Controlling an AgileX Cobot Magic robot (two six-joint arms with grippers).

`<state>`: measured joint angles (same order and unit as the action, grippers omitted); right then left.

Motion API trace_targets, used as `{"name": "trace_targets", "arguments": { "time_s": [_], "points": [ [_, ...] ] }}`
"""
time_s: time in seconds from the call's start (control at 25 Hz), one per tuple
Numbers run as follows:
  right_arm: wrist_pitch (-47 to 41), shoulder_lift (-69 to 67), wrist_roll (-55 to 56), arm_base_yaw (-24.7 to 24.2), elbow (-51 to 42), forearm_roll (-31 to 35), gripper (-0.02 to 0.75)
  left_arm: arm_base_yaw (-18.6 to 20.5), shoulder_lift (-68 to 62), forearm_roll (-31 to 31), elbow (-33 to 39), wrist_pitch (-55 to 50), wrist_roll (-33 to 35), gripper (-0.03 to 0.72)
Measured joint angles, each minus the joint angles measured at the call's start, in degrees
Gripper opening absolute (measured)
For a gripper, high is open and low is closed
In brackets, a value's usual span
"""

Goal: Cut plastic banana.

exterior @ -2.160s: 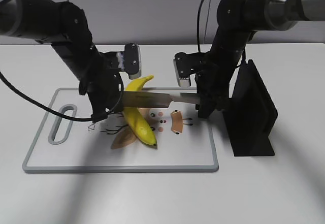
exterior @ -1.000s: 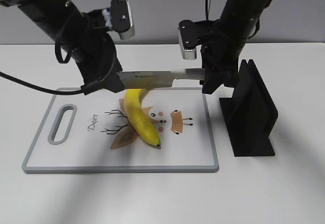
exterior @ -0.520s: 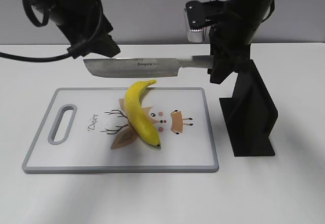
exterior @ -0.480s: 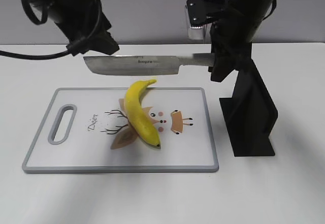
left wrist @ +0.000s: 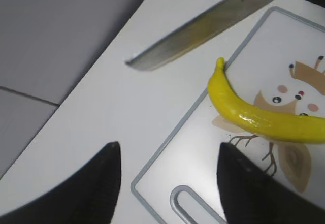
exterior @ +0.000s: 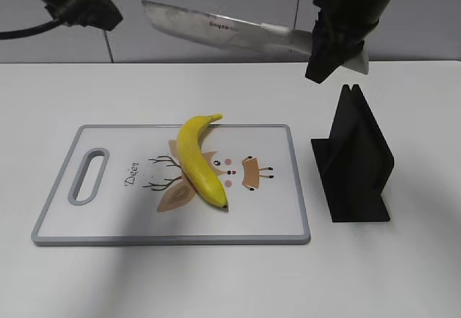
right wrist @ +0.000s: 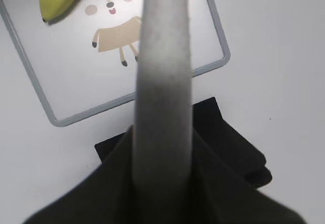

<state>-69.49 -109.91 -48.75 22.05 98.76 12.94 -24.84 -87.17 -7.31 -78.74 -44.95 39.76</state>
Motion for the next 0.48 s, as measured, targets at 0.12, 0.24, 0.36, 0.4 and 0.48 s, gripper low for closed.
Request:
{"name": "trace_targets", "arguments": {
  "time_s": [0.12,0.24,0.36,0.4,0.48],
  "points": [
    [-0.1,1.2,8.3,0.0,0.1,-0.4,0.180,0.0,1.5,3.3,0.0,-1.1,-4.2,0.578],
    [-0.2,2.9,15.2,0.0,0.1,-1.5,0.180,0.0,2.7,6.1,0.0,-2.6,-8.3,0.577],
    [-0.3,5.1,21.4,0.0,0.1,-2.9,0.180,0.0,4.0,9.3,0.0,-5.2,-13.5,0.571],
    [-0.4,6.0,23.6,0.0,0.1,-3.5,0.180,0.1,4.5,10.4,0.0,-6.6,-15.8,0.567],
    [-0.4,7.6,28.8,0.0,0.1,-4.2,0.180,0.7,5.4,12.0,0.0,-9.7,-20.4,0.554]
  ]
}}
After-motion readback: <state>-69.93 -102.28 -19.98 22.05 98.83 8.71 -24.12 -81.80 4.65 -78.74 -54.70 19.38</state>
